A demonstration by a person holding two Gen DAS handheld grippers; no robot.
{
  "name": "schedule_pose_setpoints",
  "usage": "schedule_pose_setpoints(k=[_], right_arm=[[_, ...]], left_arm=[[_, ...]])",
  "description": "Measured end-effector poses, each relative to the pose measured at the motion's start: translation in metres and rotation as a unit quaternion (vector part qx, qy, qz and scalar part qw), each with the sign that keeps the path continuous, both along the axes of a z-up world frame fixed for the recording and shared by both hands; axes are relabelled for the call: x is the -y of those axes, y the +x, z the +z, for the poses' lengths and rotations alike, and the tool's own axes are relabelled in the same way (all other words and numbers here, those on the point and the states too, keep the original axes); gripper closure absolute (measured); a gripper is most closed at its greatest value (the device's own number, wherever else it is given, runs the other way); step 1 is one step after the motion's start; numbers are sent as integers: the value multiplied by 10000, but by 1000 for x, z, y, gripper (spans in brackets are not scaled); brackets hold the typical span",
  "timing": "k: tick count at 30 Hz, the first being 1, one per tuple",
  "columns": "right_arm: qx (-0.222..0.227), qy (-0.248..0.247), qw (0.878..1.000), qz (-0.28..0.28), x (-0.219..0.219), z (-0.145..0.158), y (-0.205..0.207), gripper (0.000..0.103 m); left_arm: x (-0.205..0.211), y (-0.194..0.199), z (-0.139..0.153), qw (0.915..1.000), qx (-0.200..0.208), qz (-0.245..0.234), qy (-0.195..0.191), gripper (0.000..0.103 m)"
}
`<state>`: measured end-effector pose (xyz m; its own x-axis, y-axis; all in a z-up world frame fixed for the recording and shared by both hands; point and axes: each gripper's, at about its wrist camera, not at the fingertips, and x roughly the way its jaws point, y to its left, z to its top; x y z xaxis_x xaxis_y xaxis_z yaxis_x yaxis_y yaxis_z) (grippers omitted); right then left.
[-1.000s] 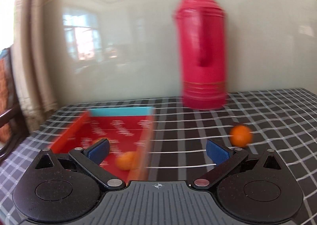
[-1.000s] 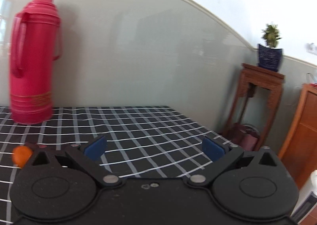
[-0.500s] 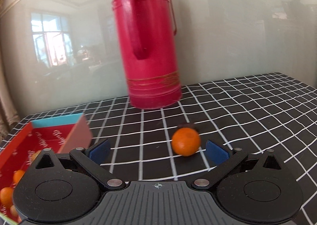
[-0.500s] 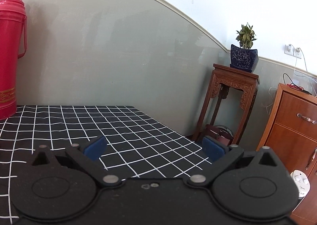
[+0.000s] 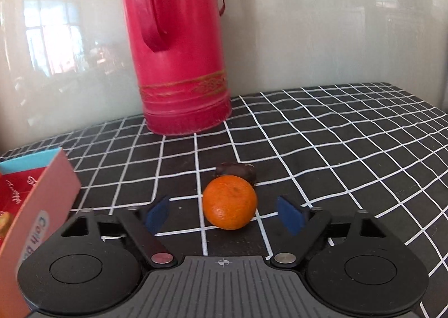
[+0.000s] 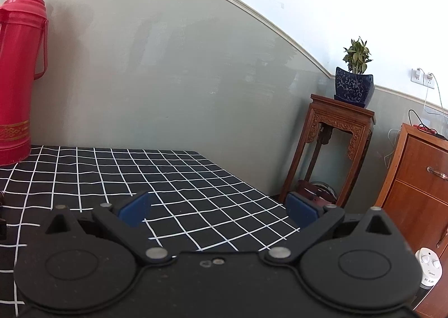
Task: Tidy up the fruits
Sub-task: 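Move the left tool to the last small orange and grasp it, then carry the small orange with the left tool into the box and release it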
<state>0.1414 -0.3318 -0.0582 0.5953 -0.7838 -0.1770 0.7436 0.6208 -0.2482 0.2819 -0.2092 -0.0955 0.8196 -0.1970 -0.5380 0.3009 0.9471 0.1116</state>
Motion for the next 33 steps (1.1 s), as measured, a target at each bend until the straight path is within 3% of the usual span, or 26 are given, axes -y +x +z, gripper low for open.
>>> schedule_pose_setpoints(k=[3,6,14,21,28,33], right_arm=[[9,-45,10000,-51,-2,-1,0,6],[15,-37,10000,-56,-4,-1,0,6],[2,-17,10000,90,-11,1,1,6],[-14,-18,9995,322,-21,3,5,6],[-65,-82,9970,766,-49,3,15,6],[-110,-187,9931,1148,-77,2,21,6]], left_arm=[[0,4,-2,9999,-105,19,-29,37],[-2,5,-2,9998,-170,35,-98,59],[-6,0,0,9997,-131,87,-189,60],[-27,-16,18,9992,159,212,-293,61],[-79,-42,45,9932,793,822,-200,61],[-128,-47,54,9856,918,1415,-83,61]])
